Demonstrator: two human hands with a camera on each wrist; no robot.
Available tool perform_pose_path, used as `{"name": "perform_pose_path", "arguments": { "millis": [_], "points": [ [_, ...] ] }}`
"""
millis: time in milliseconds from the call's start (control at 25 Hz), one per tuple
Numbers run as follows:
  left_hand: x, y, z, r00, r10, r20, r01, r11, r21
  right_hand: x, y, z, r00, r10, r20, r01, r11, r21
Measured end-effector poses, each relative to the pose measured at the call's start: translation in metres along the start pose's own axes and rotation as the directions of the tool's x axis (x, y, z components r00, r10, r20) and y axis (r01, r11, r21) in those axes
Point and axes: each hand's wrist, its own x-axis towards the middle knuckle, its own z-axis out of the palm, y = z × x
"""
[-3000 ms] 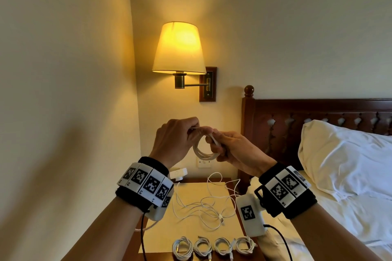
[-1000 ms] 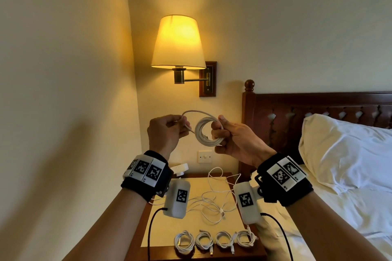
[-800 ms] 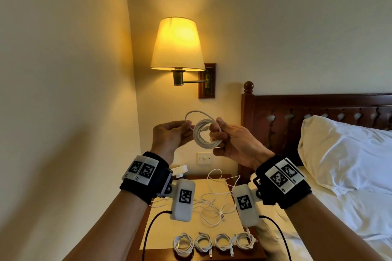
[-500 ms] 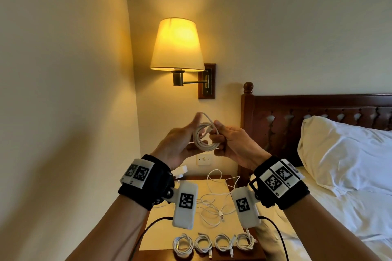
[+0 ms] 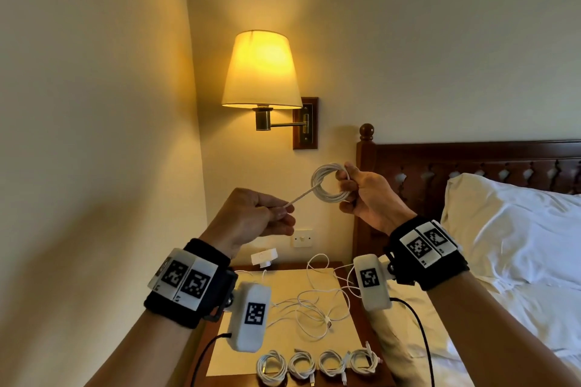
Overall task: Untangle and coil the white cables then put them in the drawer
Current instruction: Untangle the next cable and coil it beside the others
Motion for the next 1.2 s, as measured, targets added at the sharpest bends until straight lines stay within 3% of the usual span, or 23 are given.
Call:
{"name": "perform_pose_path", "arguments": {
  "millis": [120, 200, 280, 320, 400, 480, 600, 760, 840, 880, 960, 1080, 1160, 1200],
  "points": [
    [-0.01, -0.009, 0.004, 0.991, -0.078, 0.113, 0.055, 0.979, 0.197, 0.002, -0.002, 0.007, 0.997, -0.034, 0.068, 0.042, 0.991, -0.123],
    [-0.014, -0.013, 0.003, 0.967, -0.099, 0.233, -0.002, 0.918, 0.397, -0.001, -0.006, 0.012, 0.982, -0.056, 0.182, 0.104, 0.96, -0.262],
    [-0.013, -0.009, -0.001, 0.973, -0.059, 0.223, -0.059, 0.871, 0.488, -0.005, -0.012, 0.016, 0.946, -0.042, 0.321, 0.162, 0.921, -0.354],
    [-0.01, -0.006, -0.004, 0.992, 0.011, 0.125, -0.068, 0.882, 0.466, -0.008, -0.015, 0.018, 0.925, -0.026, 0.378, 0.182, 0.906, -0.382],
    [-0.001, 0.002, -0.01, 0.982, 0.172, -0.072, -0.147, 0.951, 0.271, -0.011, -0.019, 0.023, 0.897, -0.007, 0.443, 0.232, 0.858, -0.457],
    [0.003, 0.008, -0.008, 0.977, 0.213, -0.01, -0.212, 0.974, 0.082, -0.013, -0.022, 0.029, 0.884, -0.007, 0.467, 0.305, 0.766, -0.566],
    [0.002, 0.008, 0.0, 0.976, 0.179, 0.123, -0.199, 0.964, 0.175, -0.012, -0.02, 0.036, 0.881, -0.016, 0.473, 0.374, 0.638, -0.673],
    [0.005, 0.003, 0.005, 0.975, 0.177, 0.135, -0.207, 0.943, 0.261, -0.013, -0.014, 0.036, 0.897, -0.047, 0.439, 0.356, 0.665, -0.656],
    [0.005, -0.001, 0.009, 0.977, 0.2, 0.07, -0.212, 0.944, 0.253, -0.012, -0.009, 0.036, 0.903, -0.156, 0.4, 0.398, 0.653, -0.644],
    [0.005, -0.004, 0.011, 0.979, 0.204, 0.026, -0.205, 0.955, 0.214, -0.013, -0.006, 0.036, 0.888, -0.253, 0.385, 0.454, 0.617, -0.643],
    [0.005, -0.01, 0.014, 0.98, 0.19, -0.055, -0.185, 0.979, 0.083, -0.022, 0.001, 0.032, 0.81, -0.435, 0.393, 0.581, 0.501, -0.642],
    [0.007, -0.015, 0.013, 0.982, 0.105, -0.158, -0.132, 0.976, -0.173, -0.05, 0.013, 0.027, 0.706, -0.508, 0.493, 0.696, 0.369, -0.616],
    [0.009, -0.015, 0.014, 0.979, 0.054, -0.198, -0.108, 0.955, -0.275, -0.063, 0.02, 0.029, 0.666, -0.558, 0.495, 0.73, 0.351, -0.587],
    [0.01, -0.015, 0.016, 0.976, 0.036, -0.214, -0.102, 0.946, -0.307, -0.065, 0.025, 0.03, 0.657, -0.609, 0.445, 0.736, 0.389, -0.555]
  ]
}}
